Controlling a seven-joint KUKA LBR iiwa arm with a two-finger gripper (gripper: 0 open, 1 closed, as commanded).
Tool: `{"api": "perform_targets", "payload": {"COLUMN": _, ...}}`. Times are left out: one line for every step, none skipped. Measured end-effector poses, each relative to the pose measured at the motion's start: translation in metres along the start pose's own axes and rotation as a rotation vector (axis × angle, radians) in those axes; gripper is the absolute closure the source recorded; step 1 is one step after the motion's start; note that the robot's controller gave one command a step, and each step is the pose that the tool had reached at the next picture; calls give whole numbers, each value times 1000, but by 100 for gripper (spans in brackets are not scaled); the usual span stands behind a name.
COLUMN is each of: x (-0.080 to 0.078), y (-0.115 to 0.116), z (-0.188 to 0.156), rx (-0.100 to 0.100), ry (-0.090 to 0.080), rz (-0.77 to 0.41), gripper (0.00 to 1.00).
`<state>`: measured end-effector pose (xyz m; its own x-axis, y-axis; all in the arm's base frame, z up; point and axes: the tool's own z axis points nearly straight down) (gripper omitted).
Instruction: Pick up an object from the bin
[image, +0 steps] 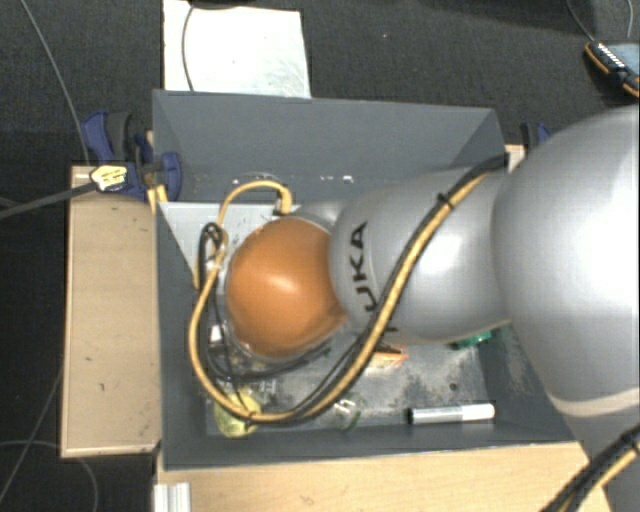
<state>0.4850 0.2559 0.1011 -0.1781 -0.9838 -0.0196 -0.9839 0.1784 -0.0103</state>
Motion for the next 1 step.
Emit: {"api": "perform_targets", "payload": {"x": 0, "y": 2, "z": -35, "rx": -5, "ry": 1, "rz": -2, "gripper": 100}}
